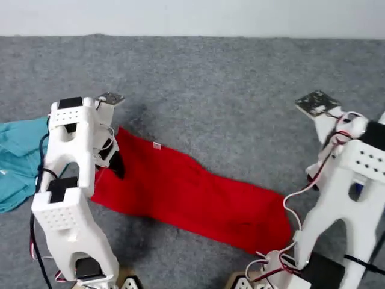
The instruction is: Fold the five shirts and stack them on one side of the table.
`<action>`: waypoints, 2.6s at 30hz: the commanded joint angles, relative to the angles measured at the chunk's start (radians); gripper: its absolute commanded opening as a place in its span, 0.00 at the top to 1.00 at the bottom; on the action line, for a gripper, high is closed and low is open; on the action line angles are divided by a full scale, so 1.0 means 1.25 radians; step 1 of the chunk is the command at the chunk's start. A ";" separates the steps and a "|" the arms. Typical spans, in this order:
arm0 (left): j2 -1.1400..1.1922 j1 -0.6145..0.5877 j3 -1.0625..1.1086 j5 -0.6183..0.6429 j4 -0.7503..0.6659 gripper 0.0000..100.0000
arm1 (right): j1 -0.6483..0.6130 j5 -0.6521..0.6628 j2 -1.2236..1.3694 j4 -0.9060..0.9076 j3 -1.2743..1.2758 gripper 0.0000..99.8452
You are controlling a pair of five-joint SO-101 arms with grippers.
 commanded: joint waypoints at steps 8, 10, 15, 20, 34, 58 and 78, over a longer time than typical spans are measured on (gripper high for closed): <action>0.177 -0.047 -0.195 -0.034 0.064 0.78 | 0.014 -0.028 -0.023 0.030 -0.039 0.63; 0.215 -0.049 -0.236 -0.034 0.096 0.83 | 0.014 -0.042 -0.023 0.030 -0.039 0.63; 0.277 -0.025 -0.316 -0.032 0.163 0.99 | 0.013 -0.079 -0.014 0.024 -0.039 0.63; 0.254 0.022 -0.316 -0.028 0.163 0.99 | 0.014 -0.080 -0.014 0.024 -0.039 0.63; -0.249 0.293 0.035 -0.028 0.164 0.99 | 0.184 -0.039 -0.014 -0.019 -0.039 0.63; -0.171 1.040 -0.058 0.328 0.161 0.98 | 0.309 0.036 -0.021 -0.021 0.064 0.63; -0.036 0.934 -0.284 0.522 0.163 0.67 | 0.300 0.001 -0.024 0.029 0.061 0.63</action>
